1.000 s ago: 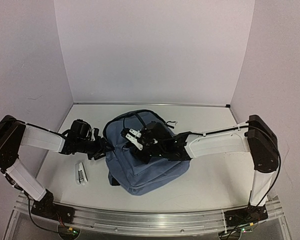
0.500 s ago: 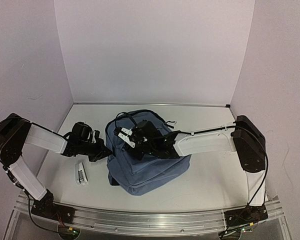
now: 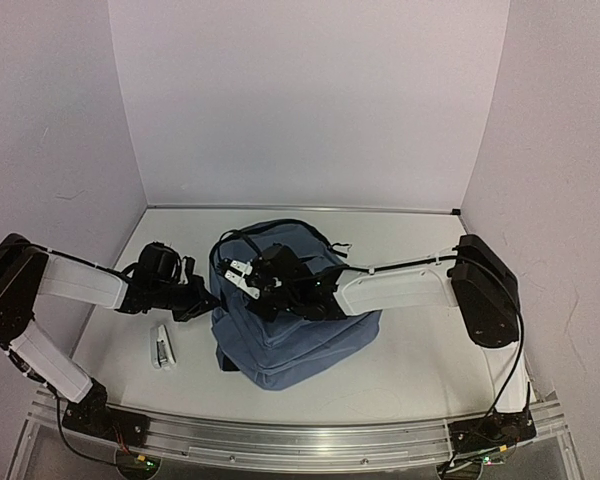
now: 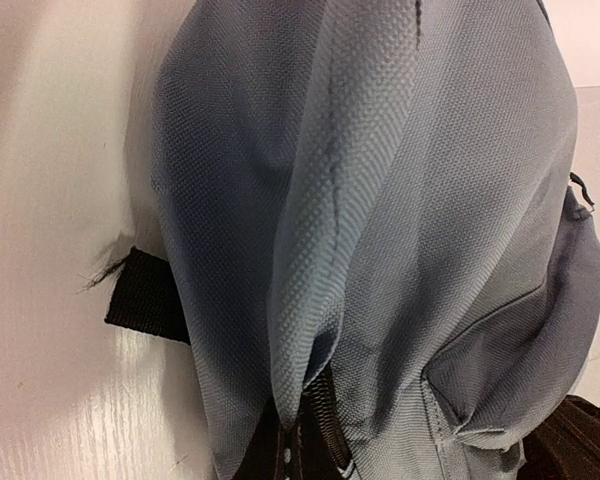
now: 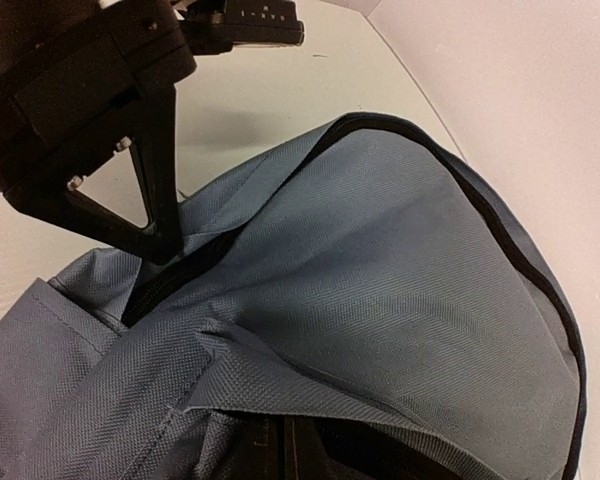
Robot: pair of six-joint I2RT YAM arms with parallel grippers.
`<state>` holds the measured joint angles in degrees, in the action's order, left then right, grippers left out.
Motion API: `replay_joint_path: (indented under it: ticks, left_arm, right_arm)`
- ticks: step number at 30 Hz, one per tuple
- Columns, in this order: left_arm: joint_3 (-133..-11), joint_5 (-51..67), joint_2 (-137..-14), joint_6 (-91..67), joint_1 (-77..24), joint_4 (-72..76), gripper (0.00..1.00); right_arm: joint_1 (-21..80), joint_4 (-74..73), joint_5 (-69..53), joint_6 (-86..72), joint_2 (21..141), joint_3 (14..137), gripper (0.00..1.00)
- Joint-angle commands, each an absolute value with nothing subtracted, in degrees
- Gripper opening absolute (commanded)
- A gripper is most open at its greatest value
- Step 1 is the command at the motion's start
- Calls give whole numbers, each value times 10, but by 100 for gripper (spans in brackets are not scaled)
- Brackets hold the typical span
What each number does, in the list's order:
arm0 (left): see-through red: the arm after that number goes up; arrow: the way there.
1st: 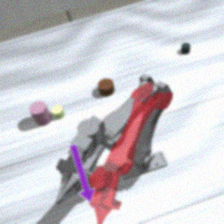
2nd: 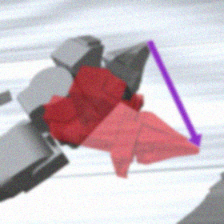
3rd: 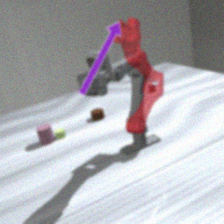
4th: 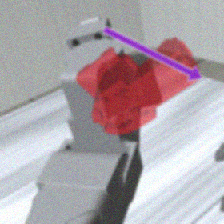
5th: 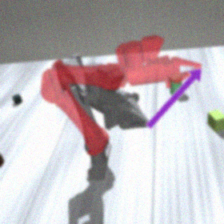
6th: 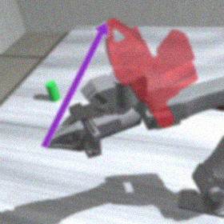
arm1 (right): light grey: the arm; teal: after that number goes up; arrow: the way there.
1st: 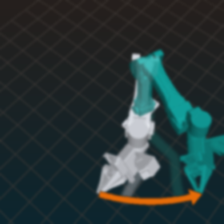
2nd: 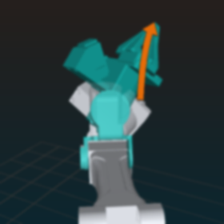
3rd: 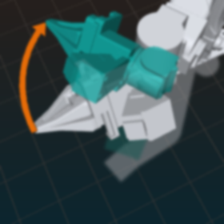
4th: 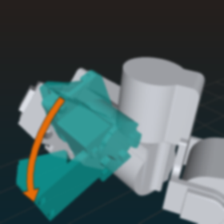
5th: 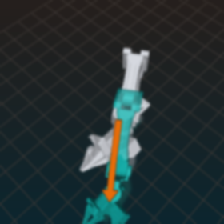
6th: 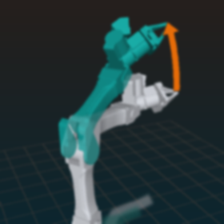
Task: Pack the student bag
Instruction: Unzip the student bag at the center of the board.
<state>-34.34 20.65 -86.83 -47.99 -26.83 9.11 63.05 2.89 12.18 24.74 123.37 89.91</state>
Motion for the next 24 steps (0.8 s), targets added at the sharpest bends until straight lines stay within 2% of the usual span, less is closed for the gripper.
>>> replay_joint_path:
  ticks: [1, 9, 12, 18, 24]
  left_arm:
    - [-336, 197, -841, -473, -274, 82, 0]
    - [-312, 174, -801, -468, -274, 60, 0]
    - [-304, 169, -781, -462, -274, 42, 0]
    - [-288, 156, -745, -459, -272, 20, 0]
    - [-276, 148, -721, -459, -266, 4, 0]
  right_arm:
    - [627, 40, 164, 203, 1201, 890, 0]
    - [624, 39, 359, 133, 1149, 868, 0]
    - [608, 16, 377, 110, 1144, 869, 0]
    - [542, -36, 322, 55, 1125, 863, 0]
    - [460, -96, 177, 18, 1110, 872, 0]
